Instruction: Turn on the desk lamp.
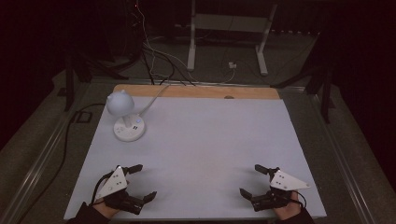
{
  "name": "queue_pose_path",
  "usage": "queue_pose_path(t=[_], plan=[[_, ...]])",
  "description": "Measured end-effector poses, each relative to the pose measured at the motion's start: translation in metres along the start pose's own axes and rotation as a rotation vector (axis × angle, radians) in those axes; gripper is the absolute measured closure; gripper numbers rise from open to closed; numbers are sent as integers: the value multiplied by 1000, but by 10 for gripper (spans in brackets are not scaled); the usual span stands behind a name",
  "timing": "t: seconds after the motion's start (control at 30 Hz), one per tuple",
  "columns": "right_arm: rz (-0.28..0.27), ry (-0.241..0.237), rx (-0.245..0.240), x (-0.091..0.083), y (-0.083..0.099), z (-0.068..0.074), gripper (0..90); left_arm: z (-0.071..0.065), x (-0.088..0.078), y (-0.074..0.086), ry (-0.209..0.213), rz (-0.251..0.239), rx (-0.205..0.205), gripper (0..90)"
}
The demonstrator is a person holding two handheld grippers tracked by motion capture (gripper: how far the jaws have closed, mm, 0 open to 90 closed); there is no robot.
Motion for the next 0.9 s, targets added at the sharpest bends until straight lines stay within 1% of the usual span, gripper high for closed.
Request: queue_pose_path(t=[0.07,0.17,0.23,0.37,0.43,0.5,0.53,0.63,0.7,0.77,0.9], plan=[[-2,0,-3,0,0,0,0,-1,-1,-2,4,-3,0,3],[-4,2,-1,0,-1,0,0,-2,-2,-5,9,-6,-10,4],[-11,2,-6,-1,-2,1,0,-3,-3,-8,14,-6,-5,4],[-16,3,-8,-1,-2,2,0,-2,-3,-15,12,-11,-14,4],[-18,1,-9,-1,-3,2,0,-2,-3,-18,4,-16,-6,4],[-22,-1,-6,-1,-3,2,0,0,-3,-25,-7,-29,-11,4],[-21,0,-4,-1,-3,2,0,0,-3,-25,-7,-29,-11,4],[-21,-2,-5,-1,-3,2,0,2,-3,-33,-27,-37,-9,3],[-22,-1,-6,-1,-3,2,0,3,-3,-35,-28,-41,-8,4],[-27,-2,-3,-1,-3,2,0,4,-3,-38,-45,-42,-7,4],[-31,-2,-1,-1,-3,2,0,9,-3,-41,-71,-52,-28,4]])
Point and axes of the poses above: each handheld gripper's, and its own axes: x roughly forward along the jaws, y roughly out of its underside, z roughly to its left, the point moved 2 cm from there along x, roughly forward along the jaws, and after that the axes turned 13 degrees about -y, right-handed, at the moved point
